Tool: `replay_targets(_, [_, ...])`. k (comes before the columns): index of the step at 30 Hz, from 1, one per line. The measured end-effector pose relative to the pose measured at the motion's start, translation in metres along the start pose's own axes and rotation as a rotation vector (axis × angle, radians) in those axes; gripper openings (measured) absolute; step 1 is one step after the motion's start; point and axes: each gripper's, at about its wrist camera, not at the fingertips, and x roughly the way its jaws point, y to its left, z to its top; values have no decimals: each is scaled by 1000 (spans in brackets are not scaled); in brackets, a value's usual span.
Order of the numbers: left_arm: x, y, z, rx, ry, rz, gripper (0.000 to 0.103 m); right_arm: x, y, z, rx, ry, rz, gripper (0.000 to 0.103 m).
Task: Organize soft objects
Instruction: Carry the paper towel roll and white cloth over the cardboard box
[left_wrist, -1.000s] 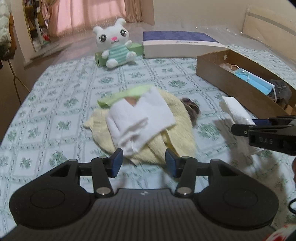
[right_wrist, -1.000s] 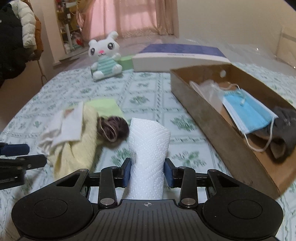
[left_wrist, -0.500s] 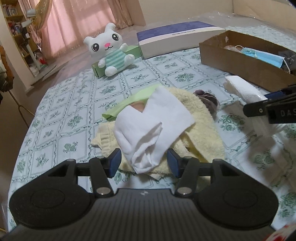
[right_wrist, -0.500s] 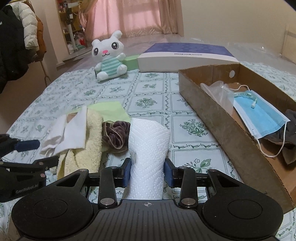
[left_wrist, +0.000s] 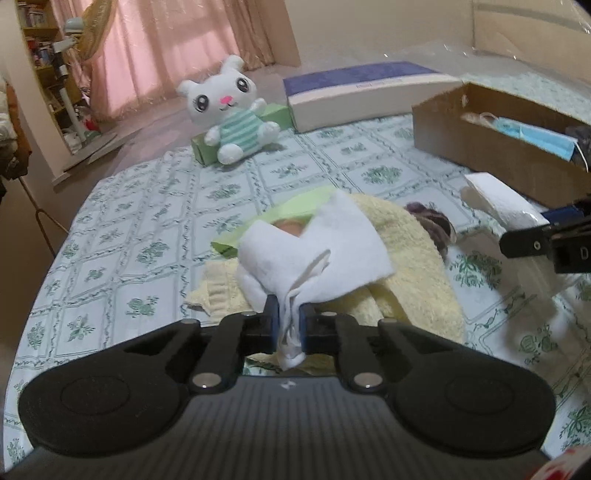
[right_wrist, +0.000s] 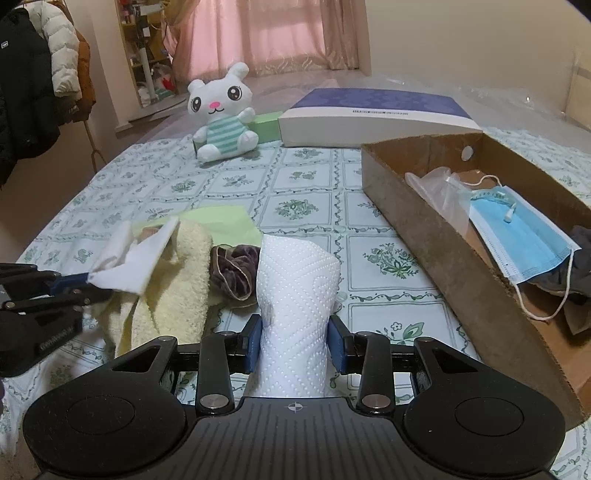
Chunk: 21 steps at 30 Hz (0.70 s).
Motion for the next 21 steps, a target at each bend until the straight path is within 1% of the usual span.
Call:
replay_targets(4, [-16,6,2,-18,-27,15,9,-11,1,1,1,-14,2,38])
replay_targets(8, [-34,10,4,-42,-45,10,9,-25,4,4,-2,-32,12,38])
replay_targets(13, [-60,11,6,-86,-61,-18,9,-46,7,4,-10,-51,26,38])
replay_targets(21, [-94,-5,12,-102,-79,-64,9,-81,6,-2,-3,-69,42,38])
